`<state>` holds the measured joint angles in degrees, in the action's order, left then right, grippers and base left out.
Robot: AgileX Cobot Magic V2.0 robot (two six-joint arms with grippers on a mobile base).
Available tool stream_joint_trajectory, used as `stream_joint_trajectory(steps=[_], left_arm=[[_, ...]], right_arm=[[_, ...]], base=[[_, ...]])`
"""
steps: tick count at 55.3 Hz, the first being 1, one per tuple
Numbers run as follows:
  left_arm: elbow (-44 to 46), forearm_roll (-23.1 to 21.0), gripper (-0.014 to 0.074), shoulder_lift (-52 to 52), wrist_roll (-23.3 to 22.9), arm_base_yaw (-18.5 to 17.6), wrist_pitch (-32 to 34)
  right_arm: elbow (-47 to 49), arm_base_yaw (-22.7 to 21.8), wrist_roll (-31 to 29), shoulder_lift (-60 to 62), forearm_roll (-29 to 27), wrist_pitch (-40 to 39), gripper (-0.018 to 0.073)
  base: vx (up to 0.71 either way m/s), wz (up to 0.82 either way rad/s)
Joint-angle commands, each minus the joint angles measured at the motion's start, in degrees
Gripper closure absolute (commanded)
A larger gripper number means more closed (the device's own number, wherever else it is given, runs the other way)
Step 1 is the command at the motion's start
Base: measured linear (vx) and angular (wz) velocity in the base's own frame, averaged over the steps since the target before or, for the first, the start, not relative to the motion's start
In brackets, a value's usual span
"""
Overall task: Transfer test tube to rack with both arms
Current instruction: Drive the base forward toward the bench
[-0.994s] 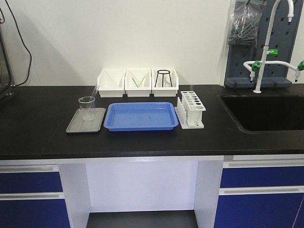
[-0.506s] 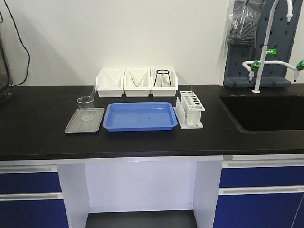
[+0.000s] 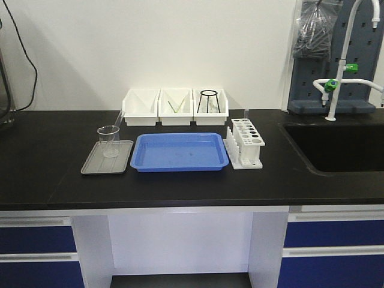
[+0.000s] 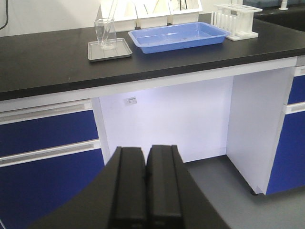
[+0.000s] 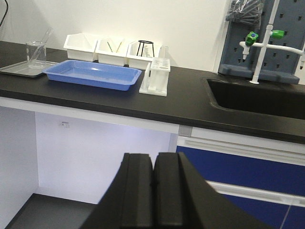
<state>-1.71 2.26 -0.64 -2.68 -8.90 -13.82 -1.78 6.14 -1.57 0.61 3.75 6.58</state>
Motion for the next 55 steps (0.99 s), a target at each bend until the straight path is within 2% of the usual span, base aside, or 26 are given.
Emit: stream_joint_trajectory(steps=[1,28,55], left_arm=[[1.5,0.0,0.0594,-0.8,-0.2,0.0,4.6],[1.5,0.0,0.0594,-0.8,-0.2,0.0,4.6],[1.5,0.0,0.0594,-0.8,-0.2,0.0,4.6]], right_arm=[[-0.9,-0.3,-0.1,0.5,0.7,-4.6,0.0571],[-0.9,-0.3,-0.1,0.5,0.7,-4.6,0.0571],[-0.9,-0.3,-0.1,0.5,0.7,-4.6,0.0571]], base=[[0.16,0.08],[0.22,0.0],[0.37,0.07]])
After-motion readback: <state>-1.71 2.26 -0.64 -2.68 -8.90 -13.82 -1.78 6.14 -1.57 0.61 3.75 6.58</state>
